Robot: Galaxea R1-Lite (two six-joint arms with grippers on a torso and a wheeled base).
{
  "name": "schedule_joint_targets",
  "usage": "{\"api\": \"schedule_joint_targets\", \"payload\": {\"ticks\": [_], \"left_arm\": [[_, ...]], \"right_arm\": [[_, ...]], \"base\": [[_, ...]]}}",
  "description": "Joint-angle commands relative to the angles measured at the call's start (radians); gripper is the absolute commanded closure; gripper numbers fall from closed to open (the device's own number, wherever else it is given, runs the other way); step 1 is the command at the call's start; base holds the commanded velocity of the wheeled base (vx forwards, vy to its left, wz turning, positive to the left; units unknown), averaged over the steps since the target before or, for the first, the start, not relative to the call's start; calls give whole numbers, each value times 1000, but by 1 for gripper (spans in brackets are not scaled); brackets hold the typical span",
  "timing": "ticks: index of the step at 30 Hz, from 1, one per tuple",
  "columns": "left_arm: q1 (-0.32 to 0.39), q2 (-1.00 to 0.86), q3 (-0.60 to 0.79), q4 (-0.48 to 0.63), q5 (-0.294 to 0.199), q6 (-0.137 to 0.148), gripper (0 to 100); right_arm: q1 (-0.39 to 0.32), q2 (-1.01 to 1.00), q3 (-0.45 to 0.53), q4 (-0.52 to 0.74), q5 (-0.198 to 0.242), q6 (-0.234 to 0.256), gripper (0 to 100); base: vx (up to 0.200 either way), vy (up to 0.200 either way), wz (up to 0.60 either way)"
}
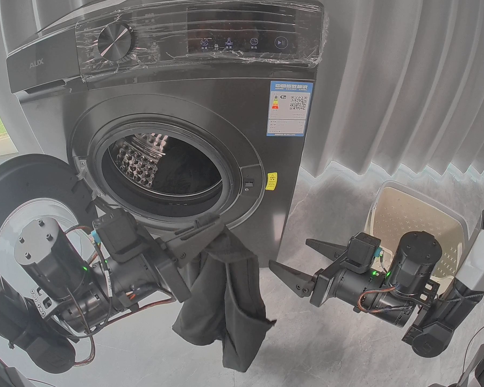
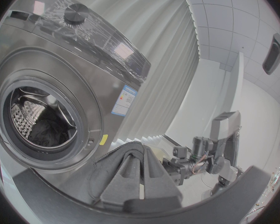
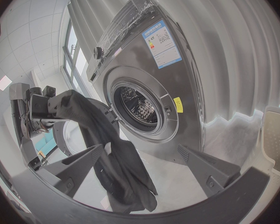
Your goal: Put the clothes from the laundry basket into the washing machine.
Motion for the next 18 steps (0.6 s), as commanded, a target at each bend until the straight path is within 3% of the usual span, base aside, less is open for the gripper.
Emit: {"api": "schedule_joint_targets", "payload": {"ticks": [1, 7, 8, 11, 18], "left_arm": [[-12, 3, -39, -1, 49, -2, 100], [-42, 3, -38, 3, 132, 4, 100], [-59, 4, -42, 3, 177, 4, 100], [-79, 4, -51, 6, 229, 4, 100], [-85, 3, -68, 9, 247, 4, 100]], "right_arm": [[-11, -2, 11, -1, 1, -3, 0], [-34, -14, 11, -2, 1, -18, 0], [-35, -23, 11, -4, 3, -21, 0], [-35, -36, 3, -4, 4, -21, 0], [-21, -42, 37, -2, 10, -23, 0]], "base": [[0, 0, 0], [0, 0, 0], [0, 0, 0], [0, 0, 0], [0, 0, 0]]}}
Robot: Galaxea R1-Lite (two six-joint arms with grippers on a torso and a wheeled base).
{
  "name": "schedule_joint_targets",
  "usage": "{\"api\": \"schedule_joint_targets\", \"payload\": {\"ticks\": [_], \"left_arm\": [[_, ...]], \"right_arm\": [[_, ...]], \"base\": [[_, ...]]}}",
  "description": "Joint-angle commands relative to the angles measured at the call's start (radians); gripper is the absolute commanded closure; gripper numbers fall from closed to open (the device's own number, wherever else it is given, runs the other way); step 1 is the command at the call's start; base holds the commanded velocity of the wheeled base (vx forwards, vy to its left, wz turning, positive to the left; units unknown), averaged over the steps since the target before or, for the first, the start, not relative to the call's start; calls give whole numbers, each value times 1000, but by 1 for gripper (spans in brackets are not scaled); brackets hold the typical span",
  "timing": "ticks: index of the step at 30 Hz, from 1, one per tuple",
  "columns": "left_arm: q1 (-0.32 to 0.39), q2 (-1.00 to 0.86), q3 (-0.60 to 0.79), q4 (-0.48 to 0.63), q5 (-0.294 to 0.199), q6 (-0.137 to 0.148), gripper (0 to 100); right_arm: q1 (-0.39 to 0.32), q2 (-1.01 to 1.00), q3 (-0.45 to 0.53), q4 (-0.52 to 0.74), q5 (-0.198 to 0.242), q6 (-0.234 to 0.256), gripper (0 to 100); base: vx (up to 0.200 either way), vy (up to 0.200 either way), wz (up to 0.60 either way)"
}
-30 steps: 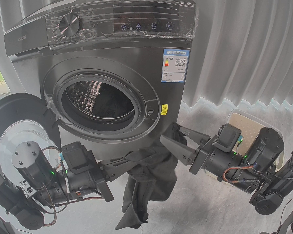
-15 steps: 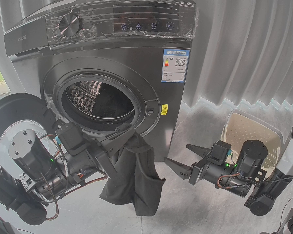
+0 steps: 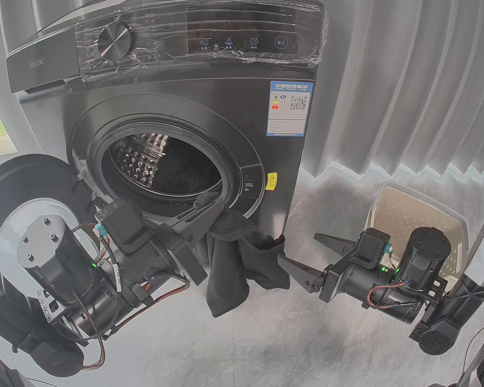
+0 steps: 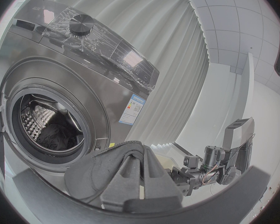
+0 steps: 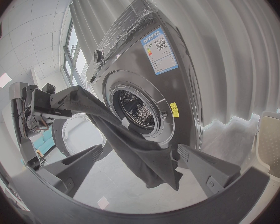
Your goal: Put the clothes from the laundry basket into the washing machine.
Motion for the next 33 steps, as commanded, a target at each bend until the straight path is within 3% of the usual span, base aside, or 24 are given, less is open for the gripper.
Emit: {"api": "schedule_joint_targets", "payload": {"ticks": [1, 8, 19, 33], "left_arm": [[-4, -1, -10, -1, 1, -2, 100], [-2, -3, -28, -2, 0, -3, 100], [-5, -10, -36, -4, 0, -3, 100], [-4, -15, -54, -7, 0, -2, 100]], "right_arm": [[12, -5, 20, -1, 2, 0, 0], [27, 9, 42, 1, 2, 1, 0], [135, 66, 95, -1, 0, 1, 0], [139, 106, -1, -1, -12, 1, 0]], "base": [[0, 0, 0], [0, 0, 0], [0, 0, 0], [0, 0, 0]]}}
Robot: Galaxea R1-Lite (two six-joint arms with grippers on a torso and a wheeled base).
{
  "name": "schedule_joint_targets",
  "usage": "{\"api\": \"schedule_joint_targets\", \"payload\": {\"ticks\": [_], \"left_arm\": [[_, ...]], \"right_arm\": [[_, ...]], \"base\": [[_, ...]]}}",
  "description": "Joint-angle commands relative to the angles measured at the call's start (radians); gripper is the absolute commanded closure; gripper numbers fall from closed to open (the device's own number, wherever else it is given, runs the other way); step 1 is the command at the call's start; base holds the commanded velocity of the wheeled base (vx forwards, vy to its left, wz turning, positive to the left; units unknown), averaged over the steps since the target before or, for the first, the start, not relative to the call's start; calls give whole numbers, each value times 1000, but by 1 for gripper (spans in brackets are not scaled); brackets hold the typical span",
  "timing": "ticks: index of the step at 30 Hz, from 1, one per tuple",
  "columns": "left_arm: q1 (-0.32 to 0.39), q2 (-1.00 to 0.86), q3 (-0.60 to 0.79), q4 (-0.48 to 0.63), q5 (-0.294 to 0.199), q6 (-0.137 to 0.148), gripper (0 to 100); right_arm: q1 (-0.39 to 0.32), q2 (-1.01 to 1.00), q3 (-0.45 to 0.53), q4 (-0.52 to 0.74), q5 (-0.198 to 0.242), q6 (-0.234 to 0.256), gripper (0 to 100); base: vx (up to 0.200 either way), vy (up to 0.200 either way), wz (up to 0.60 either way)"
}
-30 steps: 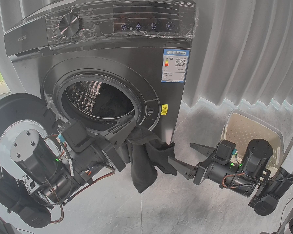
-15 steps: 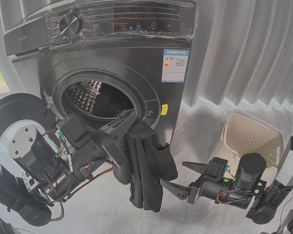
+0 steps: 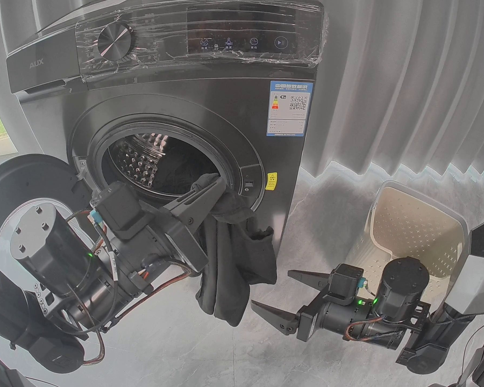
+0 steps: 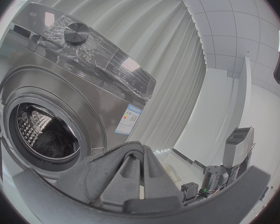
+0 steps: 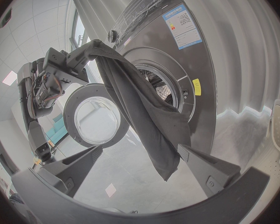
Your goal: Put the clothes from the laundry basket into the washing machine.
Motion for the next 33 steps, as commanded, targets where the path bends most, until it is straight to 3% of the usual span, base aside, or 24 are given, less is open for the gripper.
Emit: {"api": "schedule_joint_targets", "payload": {"ticks": [1, 5, 13, 33], "left_arm": [[2, -2, -5, 0, 0, 0, 100], [5, -2, -20, 0, 0, 0, 100], [5, -2, -35, 0, 0, 0, 100], [-2, -3, -48, -2, -2, 0, 100]], "right_arm": [[-3, 52, -55, -1, -16, -1, 0], [-6, 109, -124, -1, -61, 4, 0], [-37, 178, -195, 1, -61, 5, 0], [-22, 267, -316, -2, -58, 5, 0]], "base": [[0, 0, 0], [0, 0, 0], [0, 0, 0], [0, 0, 0]]}}
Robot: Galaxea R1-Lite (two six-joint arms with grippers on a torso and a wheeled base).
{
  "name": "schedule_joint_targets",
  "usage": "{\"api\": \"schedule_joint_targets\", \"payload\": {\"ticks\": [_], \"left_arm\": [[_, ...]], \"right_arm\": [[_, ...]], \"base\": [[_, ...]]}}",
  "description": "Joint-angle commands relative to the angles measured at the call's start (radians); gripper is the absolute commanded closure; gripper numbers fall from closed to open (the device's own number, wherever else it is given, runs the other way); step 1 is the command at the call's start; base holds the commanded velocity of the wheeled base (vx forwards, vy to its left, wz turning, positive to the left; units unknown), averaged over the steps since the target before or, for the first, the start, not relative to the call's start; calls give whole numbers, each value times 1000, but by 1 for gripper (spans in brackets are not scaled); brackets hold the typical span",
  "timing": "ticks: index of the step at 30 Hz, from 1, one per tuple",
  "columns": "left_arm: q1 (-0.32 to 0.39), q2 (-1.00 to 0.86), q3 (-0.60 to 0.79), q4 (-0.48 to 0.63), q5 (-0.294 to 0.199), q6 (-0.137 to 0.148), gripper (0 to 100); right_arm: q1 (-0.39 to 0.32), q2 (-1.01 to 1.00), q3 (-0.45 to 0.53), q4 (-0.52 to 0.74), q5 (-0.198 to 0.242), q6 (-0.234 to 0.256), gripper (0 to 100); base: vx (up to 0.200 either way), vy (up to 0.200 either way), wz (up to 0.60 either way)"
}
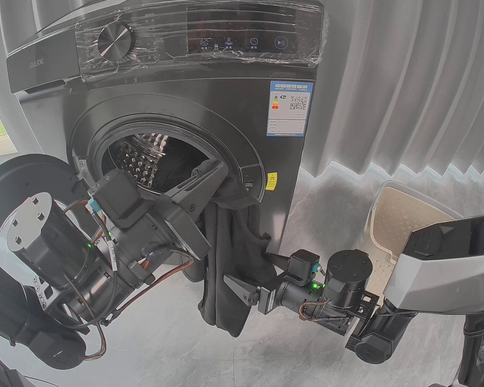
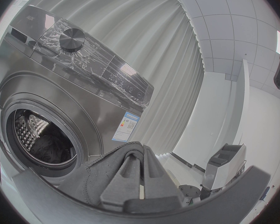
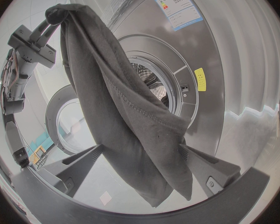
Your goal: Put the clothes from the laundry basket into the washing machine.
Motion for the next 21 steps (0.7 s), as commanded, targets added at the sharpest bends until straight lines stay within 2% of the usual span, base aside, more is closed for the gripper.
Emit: {"api": "schedule_joint_targets", "payload": {"ticks": [1, 8, 16, 21], "left_arm": [[0, -1, -7, -1, 0, -1, 100], [-2, -1, -10, -1, 0, -1, 100], [-2, -1, -13, -1, -1, -1, 100], [-9, -2, -30, -1, 0, -2, 100]], "right_arm": [[2, 21, -9, -3, 1, -1, 0], [-13, 96, -82, -3, 33, -3, 0], [-13, 145, -162, -3, 30, -1, 0], [-27, 165, -167, -4, 32, 0, 0]], "base": [[0, 0, 0], [0, 0, 0], [0, 0, 0], [0, 0, 0]]}}
